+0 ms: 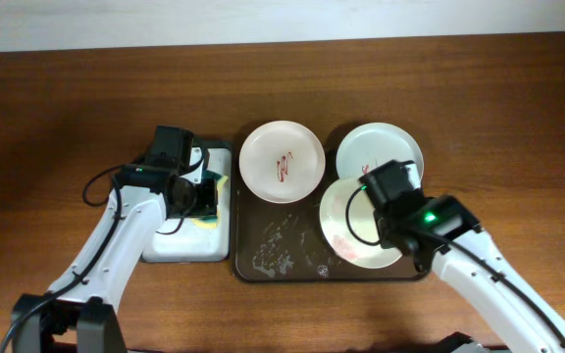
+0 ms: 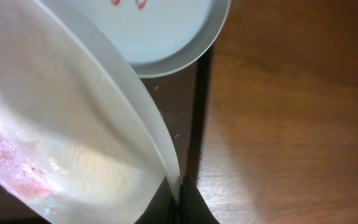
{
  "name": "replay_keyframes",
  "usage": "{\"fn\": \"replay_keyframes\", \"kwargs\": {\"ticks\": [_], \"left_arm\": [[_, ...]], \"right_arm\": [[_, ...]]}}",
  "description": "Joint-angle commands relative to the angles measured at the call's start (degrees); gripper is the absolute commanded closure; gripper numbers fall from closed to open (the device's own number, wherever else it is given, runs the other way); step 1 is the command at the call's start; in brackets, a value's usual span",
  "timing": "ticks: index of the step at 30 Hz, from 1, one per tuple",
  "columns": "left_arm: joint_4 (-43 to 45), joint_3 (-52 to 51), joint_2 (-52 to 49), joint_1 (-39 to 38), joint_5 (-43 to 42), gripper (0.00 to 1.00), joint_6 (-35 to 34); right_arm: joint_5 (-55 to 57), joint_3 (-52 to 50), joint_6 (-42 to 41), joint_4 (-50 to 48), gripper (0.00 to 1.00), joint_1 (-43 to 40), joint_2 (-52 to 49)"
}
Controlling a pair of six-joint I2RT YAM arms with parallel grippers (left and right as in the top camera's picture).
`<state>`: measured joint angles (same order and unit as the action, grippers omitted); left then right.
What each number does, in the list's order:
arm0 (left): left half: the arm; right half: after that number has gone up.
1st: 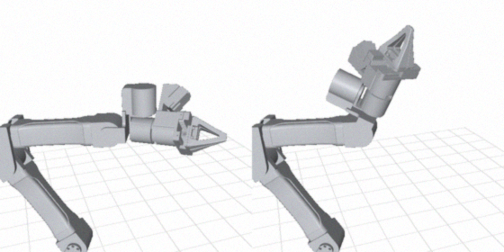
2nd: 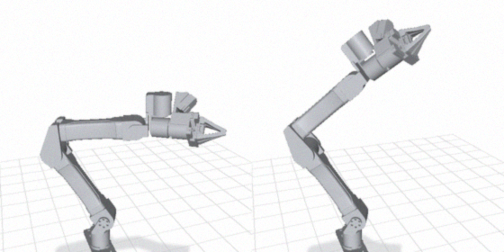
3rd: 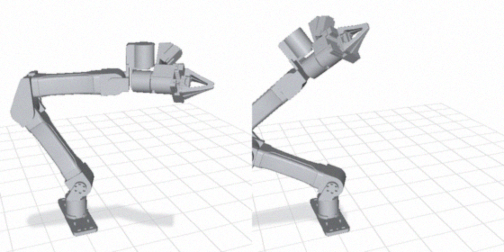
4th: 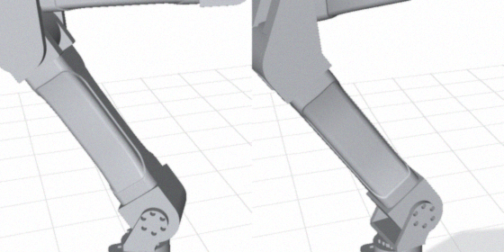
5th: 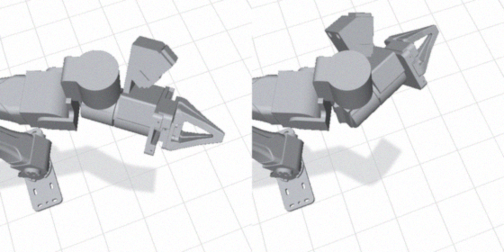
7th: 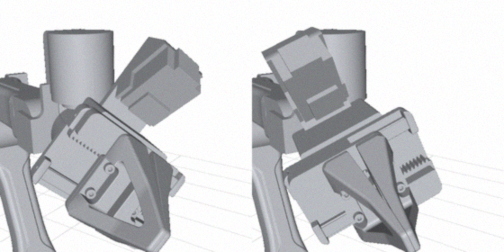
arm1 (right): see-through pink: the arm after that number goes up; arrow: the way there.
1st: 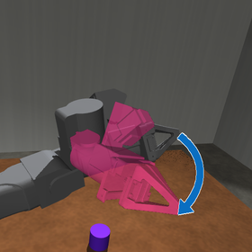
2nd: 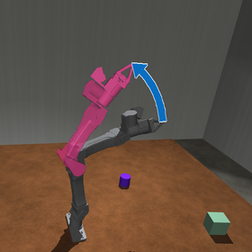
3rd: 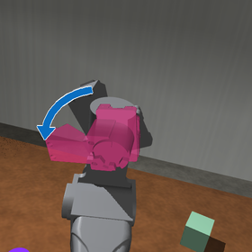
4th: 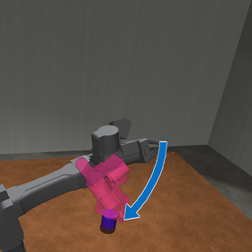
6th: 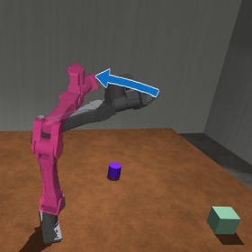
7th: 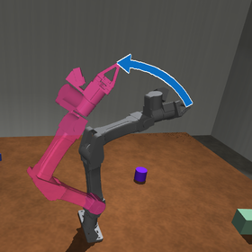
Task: Clean dirty plates on tray and stack at the side
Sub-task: 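Lift the cream plate with right gripper and place it right of tray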
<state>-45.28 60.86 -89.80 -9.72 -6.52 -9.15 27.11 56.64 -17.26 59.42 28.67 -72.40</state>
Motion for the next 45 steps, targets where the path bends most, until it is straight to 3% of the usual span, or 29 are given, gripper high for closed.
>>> {"fn": "replay_keyframes", "kwargs": {"ticks": [1, 7, 19, 28, 31, 35, 40, 45], "left_arm": [[-0.07, -0.09, -1.88, 0.26, 2.56, 1.0, 1.14], [0.0, -0.09, -3.96, 0.26, 2.97, 1.0, 1.14], [0.02, -0.09, -4.81, 0.26, 2.95, 1.0, 1.11], [0.02, -0.09, -4.81, 0.26, 2.97, 1.0, 1.14], [0.02, -0.09, -4.81, 0.26, 2.95, 1.0, 1.14], [-0.02, -0.09, -4.81, 0.26, 2.95, 1.0, 1.14], [0.0, -0.09, -4.81, 0.26, 2.97, 1.0, 1.14], [0.2, -0.09, -4.81, 0.26, 4.52, 1.0, 1.14]], "right_arm": [[14.12, 2.21, -3.45, -0.09, 0.96, 3.87, 0.68], [25.59, 3.93, -3.39, -0.59, 0.96, 8.94, 0.68], [33.59, 4.79, 0.72, -3.32, 0.96, 12.37, 0.68], [33.27, 4.79, 0.68, -3.76, 0.96, 12.35, 0.68], [25.09, 4.76, -1.03, -4.74, 0.96, 11.26, 0.68], [9.38, 4.76, -4.66, -6.82, 0.96, 5.18, 0.57], [-0.44, 4.76, -4.74, -8.07, 0.96, -6.91, 0.57], [-12.2, 4.76, -4.7, -8.02, 0.96, -27.21, -0.17]]}}
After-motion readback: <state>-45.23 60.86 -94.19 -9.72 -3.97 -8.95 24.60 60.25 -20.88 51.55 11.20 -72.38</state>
